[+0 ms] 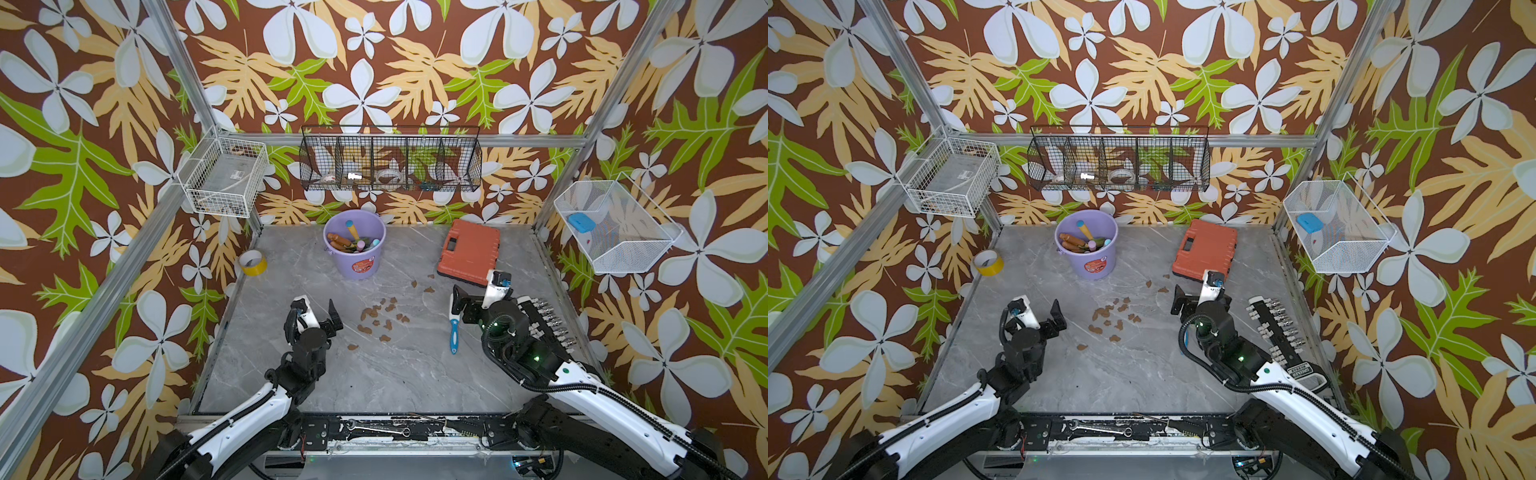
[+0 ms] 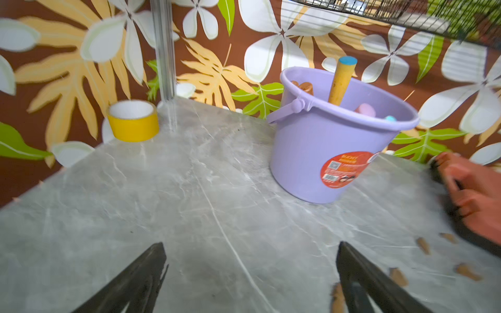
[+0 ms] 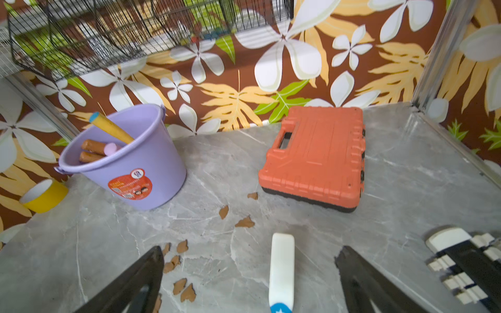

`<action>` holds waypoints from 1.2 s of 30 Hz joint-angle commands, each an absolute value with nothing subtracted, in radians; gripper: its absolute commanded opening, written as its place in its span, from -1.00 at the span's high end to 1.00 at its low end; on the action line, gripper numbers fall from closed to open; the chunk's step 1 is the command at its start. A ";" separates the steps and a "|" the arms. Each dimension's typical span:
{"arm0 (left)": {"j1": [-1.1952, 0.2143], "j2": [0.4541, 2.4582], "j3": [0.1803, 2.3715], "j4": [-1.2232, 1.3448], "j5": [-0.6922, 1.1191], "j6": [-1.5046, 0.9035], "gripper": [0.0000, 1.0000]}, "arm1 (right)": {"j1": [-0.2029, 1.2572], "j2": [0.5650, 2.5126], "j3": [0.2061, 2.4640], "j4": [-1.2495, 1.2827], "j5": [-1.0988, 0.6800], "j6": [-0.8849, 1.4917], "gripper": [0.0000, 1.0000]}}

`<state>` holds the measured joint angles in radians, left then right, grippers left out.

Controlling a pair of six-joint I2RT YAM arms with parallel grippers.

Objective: Brush the soil off the hand trowel and place it into the bucket
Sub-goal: Place the brush at the center of the board, then reset both arms

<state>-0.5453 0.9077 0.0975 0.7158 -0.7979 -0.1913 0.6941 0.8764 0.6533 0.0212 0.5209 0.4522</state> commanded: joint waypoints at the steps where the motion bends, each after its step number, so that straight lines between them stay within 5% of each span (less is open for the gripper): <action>1: -0.475 1.010 0.069 1.221 -1.009 0.084 -1.00 | 0.695 0.913 0.725 -0.048 0.561 0.374 -0.99; 11: -0.129 1.312 0.029 1.405 -0.424 -0.098 -1.00 | 0.693 1.089 0.799 0.051 0.612 0.224 -0.99; 16: -0.120 1.369 0.120 1.315 -0.435 -0.106 -1.00 | 0.603 1.065 0.812 0.104 0.759 0.143 -0.99; 23: -0.120 1.373 0.138 1.279 -0.435 -0.098 -1.00 | 0.203 1.089 0.534 0.341 0.589 0.261 -0.99; 28: -0.120 1.371 0.138 1.278 -0.441 -0.104 -1.00 | 0.165 1.204 0.417 0.551 0.632 0.129 -0.99; 32: -0.119 1.374 0.136 1.290 -0.441 -0.098 -1.00 | 0.122 1.297 0.338 0.787 0.490 0.067 -0.99; 36: -0.120 1.373 0.136 1.290 -0.441 -0.097 -1.00 | 0.114 1.467 0.170 1.240 0.422 0.017 -0.99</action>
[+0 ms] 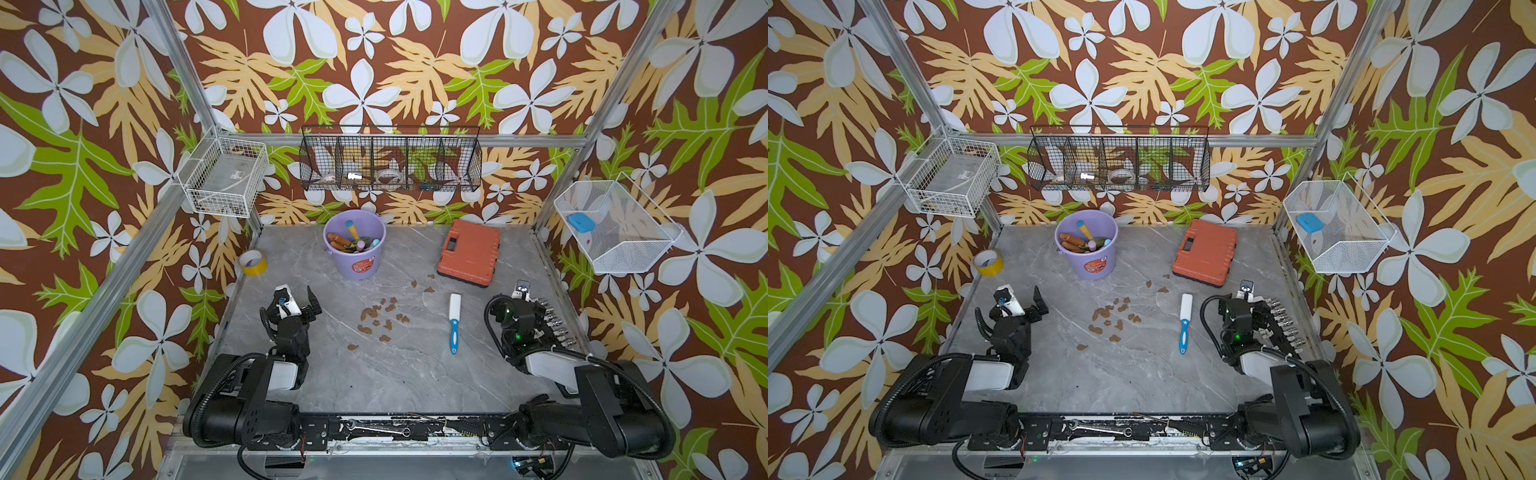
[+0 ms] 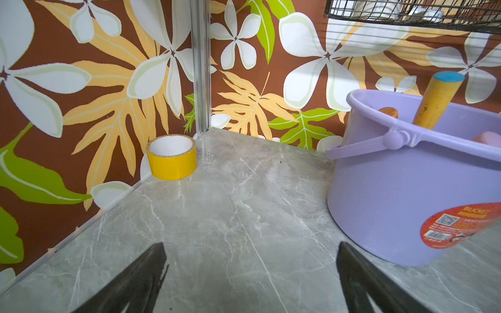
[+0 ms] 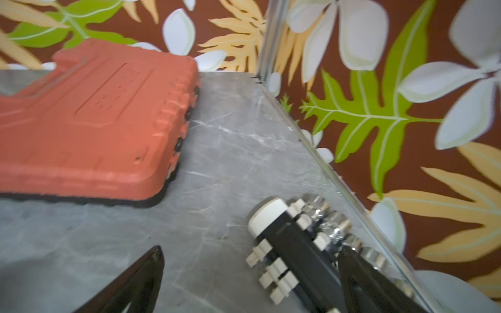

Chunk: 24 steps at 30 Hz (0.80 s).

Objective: Brush the soil off the hand trowel and place it into the bucket
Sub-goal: Reset both arms

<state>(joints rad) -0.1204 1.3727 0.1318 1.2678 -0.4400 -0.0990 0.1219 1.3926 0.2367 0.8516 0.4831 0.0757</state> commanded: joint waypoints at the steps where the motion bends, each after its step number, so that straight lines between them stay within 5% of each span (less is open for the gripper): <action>1: -0.120 1.373 0.136 1.290 -0.440 -0.097 -1.00 | 0.115 1.480 0.165 1.273 0.424 0.006 -0.99; 5: -0.119 1.373 0.136 1.290 -0.440 -0.097 -1.00 | 0.045 1.464 0.224 1.127 0.311 0.066 -1.00; 24: -0.118 1.374 0.136 1.290 -0.441 -0.097 -1.00 | 0.046 1.458 0.218 1.132 0.311 0.060 -0.99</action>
